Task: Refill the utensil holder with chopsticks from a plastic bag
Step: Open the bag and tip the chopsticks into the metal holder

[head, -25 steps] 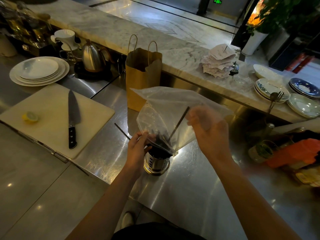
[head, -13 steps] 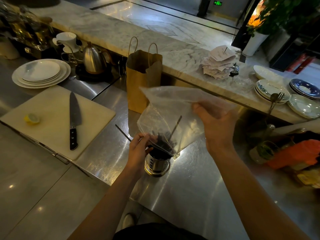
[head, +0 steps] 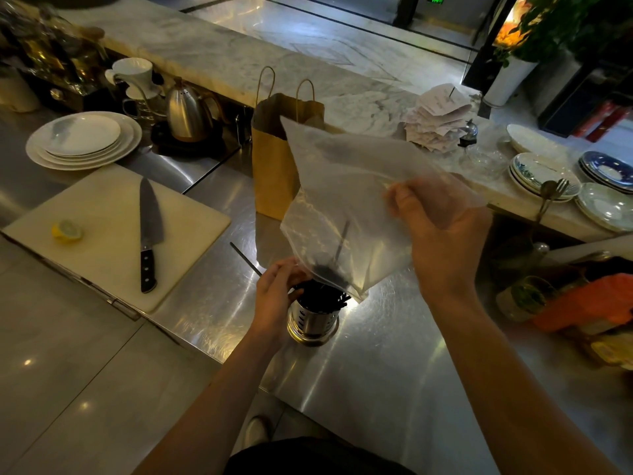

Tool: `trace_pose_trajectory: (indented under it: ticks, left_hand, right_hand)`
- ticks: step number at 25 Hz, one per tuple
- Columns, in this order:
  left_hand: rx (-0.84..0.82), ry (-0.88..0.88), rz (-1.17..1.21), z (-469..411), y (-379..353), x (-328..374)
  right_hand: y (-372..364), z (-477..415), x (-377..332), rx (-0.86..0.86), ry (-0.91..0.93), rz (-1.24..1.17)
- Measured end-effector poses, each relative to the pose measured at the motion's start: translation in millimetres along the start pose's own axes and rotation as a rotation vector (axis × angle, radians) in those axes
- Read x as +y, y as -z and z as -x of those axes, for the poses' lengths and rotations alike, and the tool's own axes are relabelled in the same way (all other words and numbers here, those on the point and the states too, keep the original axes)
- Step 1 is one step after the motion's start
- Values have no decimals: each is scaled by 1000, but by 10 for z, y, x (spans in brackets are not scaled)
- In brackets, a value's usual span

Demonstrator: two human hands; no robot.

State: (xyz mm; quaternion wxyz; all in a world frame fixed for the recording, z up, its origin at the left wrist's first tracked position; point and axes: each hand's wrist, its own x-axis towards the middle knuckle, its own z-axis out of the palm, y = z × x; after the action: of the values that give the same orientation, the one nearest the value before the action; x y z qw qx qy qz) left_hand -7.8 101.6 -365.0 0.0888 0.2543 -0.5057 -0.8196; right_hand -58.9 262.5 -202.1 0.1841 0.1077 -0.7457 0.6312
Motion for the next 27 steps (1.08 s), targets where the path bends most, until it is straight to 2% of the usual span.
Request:
trace_pose_trajectory:
  ticks: [3, 6, 10, 15, 19, 22, 27]
  left_hand:
    - [31, -54, -65, 1, -26, -8]
    - [63, -161, -240, 18, -44, -20]
    - [63, -299, -495, 103, -129, 19]
    - [63, -378, -671, 159, -298, 54]
    - [-66, -467, -883, 41, -347, 79]
    - [-220, -407, -933, -18, -407, 133]
    - [-268, -443, -987, -96, -485, 117]
  right_hand:
    - [40, 5, -23, -4, 53, 36]
    - [85, -14, -11, -42, 89, 84]
    - [140, 18, -35, 3, 84, 39]
    - [248, 21, -5, 66, 100, 63]
    - [358, 26, 61, 110, 57, 6]
    - [446, 21, 98, 148, 26, -28]
    - [506, 23, 75, 190, 8, -98]
